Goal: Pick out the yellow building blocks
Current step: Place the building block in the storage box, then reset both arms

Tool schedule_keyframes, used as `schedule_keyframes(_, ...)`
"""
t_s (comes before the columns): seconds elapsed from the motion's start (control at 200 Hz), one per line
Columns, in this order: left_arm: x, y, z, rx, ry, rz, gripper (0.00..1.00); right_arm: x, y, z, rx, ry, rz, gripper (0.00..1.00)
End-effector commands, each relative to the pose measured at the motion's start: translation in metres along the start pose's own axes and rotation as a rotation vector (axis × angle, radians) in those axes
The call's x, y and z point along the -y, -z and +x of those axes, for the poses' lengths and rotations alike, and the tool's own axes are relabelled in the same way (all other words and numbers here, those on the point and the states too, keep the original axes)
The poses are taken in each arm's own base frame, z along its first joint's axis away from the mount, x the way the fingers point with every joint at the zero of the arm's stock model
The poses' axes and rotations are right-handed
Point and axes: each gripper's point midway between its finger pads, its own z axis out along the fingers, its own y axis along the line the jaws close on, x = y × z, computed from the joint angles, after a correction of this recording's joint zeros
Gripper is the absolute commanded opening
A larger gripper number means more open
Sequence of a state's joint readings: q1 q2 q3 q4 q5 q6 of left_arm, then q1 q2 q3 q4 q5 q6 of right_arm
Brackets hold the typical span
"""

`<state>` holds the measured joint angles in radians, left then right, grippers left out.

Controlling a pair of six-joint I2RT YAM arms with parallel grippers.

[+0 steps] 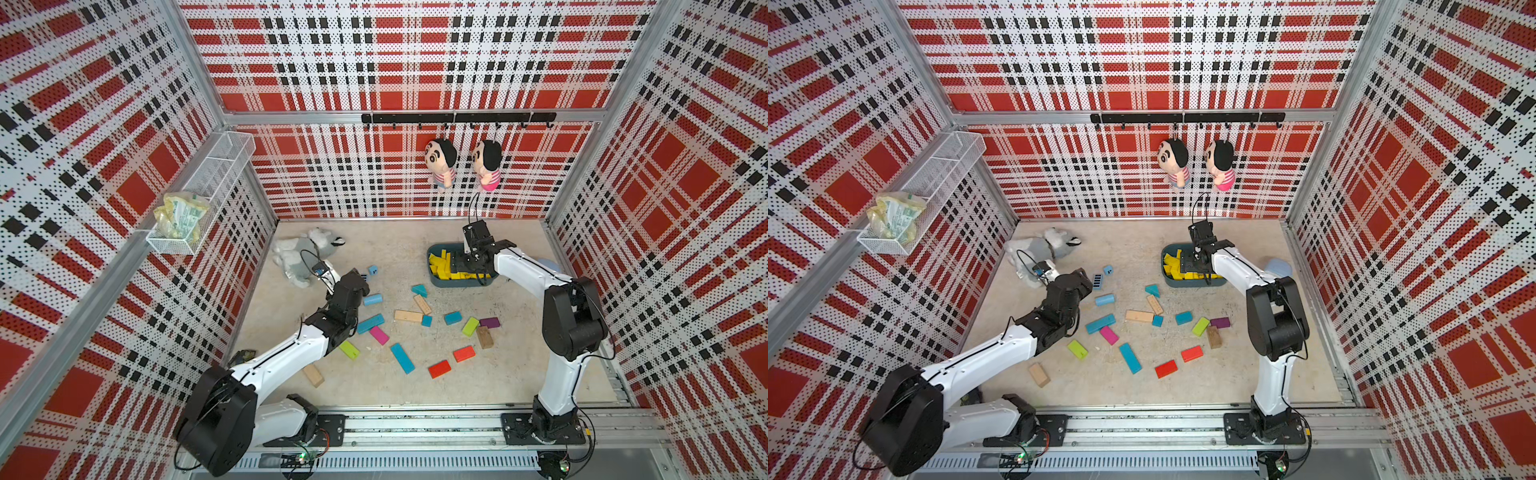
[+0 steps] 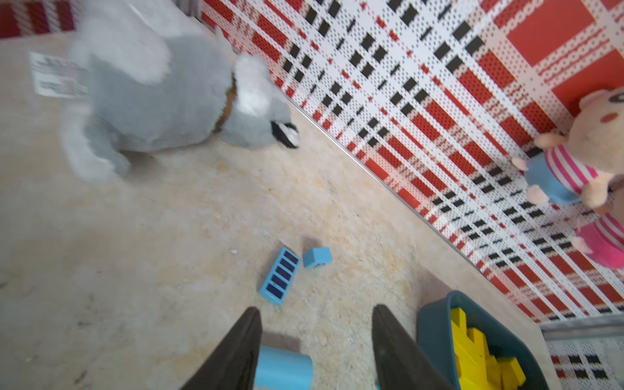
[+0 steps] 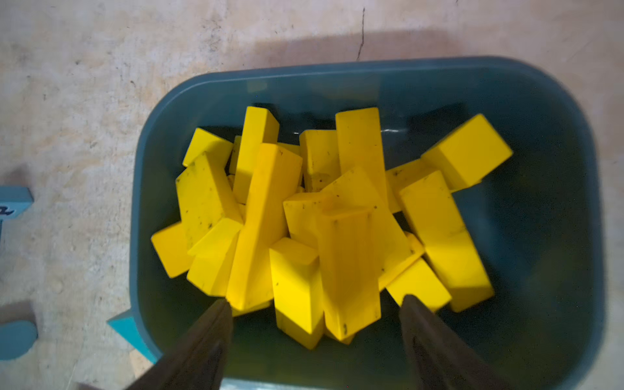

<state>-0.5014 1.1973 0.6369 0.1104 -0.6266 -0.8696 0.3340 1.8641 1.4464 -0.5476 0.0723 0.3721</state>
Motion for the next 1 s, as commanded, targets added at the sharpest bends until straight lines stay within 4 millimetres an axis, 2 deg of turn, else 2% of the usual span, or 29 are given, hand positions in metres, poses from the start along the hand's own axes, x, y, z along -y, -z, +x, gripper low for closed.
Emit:
schedule_keyframes(0.0, -0.039, 0.010, -0.035, 0.122, -0.040, -0.111, 0.59, 0.020, 0.064, -0.026, 0.185, -0.013, 0.036, 0.83)
schedule_keyframes(0.06, -0.061, 0.015, -0.050, 0.171, -0.050, -0.161, 0.62, 0.038, 0.083, -0.022, 0.269, -0.030, 0.074, 0.83)
schedule_keyframes(0.065, -0.063, 0.015, -0.052, 0.176, -0.049, -0.165, 0.62, 0.040, 0.077, -0.015, 0.255, -0.030, 0.080, 0.83)
schedule_keyframes(0.195, -0.103, 0.019, -0.077, 0.252, -0.077, -0.208, 0.69, 0.096, 0.107, 0.004, 0.421, -0.148, 0.205, 0.84)
schedule_keyframes(0.271, -0.113, 0.020, -0.082, 0.279, -0.124, -0.191, 0.71, 0.127, 0.110, 0.020, 0.490, -0.209, 0.292, 0.84)
schedule_keyframes(0.371, -0.117, 0.021, -0.083, 0.314, -0.194, -0.165, 0.72, 0.147, 0.109, 0.030, 0.581, -0.179, 0.377, 0.83)
schedule_keyframes(0.471, -0.122, 0.017, -0.083, 0.318, -0.277, -0.180, 0.76, 0.142, 0.097, 0.034, 0.676, -0.068, 0.339, 0.82)
schedule_keyframes(0.616, -0.130, 0.009, -0.082, 0.319, -0.343, -0.179, 0.80, 0.145, 0.090, 0.033, 0.767, -0.040, 0.328, 0.83)
schedule_keyframes(0.726, -0.132, 0.008, -0.079, 0.354, -0.381, -0.152, 0.84, 0.141, 0.081, 0.034, 0.783, 0.052, 0.330, 0.83)
schedule_keyframes(0.817, -0.129, 0.004, -0.072, 0.352, -0.419, -0.115, 0.85, 0.137, 0.077, 0.036, 0.827, 0.104, 0.311, 0.86)
schedule_keyframes(0.882, -0.125, 0.001, -0.066, 0.356, -0.437, -0.072, 0.86, 0.140, 0.068, 0.040, 0.812, 0.097, 0.300, 0.86)
schedule_keyframes(0.982, -0.117, 0.002, -0.062, 0.391, -0.455, -0.003, 0.88, 0.150, 0.070, 0.051, 0.832, 0.046, 0.243, 0.86)
schedule_keyframes(0.992, -0.116, 0.002, -0.063, 0.396, -0.456, 0.002, 0.89, 0.146, 0.073, 0.049, 0.859, 0.053, 0.218, 0.86)
